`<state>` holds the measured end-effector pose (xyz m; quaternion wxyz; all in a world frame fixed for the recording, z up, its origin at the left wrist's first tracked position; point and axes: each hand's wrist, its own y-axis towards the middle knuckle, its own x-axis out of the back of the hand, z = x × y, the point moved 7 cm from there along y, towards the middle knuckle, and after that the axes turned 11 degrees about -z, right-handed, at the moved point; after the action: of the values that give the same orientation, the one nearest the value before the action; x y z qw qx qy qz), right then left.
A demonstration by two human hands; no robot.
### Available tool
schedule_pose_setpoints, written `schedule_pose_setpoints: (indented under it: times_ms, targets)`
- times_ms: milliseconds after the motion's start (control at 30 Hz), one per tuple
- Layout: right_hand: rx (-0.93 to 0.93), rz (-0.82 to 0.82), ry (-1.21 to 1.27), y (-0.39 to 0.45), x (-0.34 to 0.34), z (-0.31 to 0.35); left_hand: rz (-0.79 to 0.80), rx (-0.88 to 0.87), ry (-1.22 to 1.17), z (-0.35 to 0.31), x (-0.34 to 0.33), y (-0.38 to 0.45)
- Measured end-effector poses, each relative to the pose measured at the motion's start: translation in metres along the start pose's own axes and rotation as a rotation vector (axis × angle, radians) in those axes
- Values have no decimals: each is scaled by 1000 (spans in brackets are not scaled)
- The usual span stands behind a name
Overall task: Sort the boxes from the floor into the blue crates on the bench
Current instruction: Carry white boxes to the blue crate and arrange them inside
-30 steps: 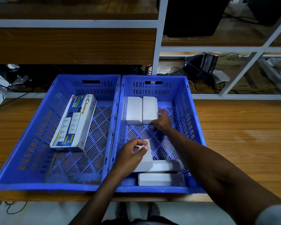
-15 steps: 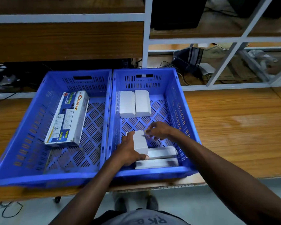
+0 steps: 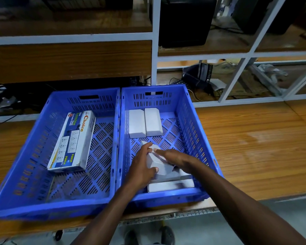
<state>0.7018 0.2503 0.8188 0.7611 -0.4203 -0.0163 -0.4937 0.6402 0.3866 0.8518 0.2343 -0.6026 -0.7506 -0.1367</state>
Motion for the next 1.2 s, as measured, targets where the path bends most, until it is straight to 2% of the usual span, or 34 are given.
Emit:
schedule_pose_setpoints:
  times_ms: [67,133,200,267,333,433,500,667,733,867,933,1000,1067,1133,1200]
  targets:
    - [-31,102,237,-13,-2,5,-12,-82,-32,-7,1,0]
    - [18,119,325,-15,3,10,16,-136,-175,-16,1,0]
    - [78,28,396,-14,12,13,25,-124,-392,-27,4,-2]
    - [95,-110,462,-16,23,14,-93,-47,-554,-32,14,0]
    - [164,-185,489,-24,30,18,-216,71,-529,-29,24,3]
    - [323,-221,495,-33,32,31,-122,183,-457,-26,21,7]
    - [430,-223,450,-35,28,38,-64,160,-482,-32,17,7]
    - [569,-169,379,-47,30,49,-173,111,-500,-26,27,14]
    - [517,-143,461,-45,36,44,-240,58,-434,-20,35,19]
    - [169,-17,900,-38,41,32,-265,-34,-488,-23,39,25]
    - [74,76,925,-41,37,31,-258,-87,-504,-25,36,26]
    - [86,194,920,-46,33,34,-289,-152,-421,-28,35,26]
    - [127,235,920,-47,32,37,-312,-178,-325,-29,35,28]
    - [118,182,940,-42,34,34,-301,-146,-310,-30,35,30]
    - [91,108,941,-34,36,30,-259,-54,-410,-27,34,33]
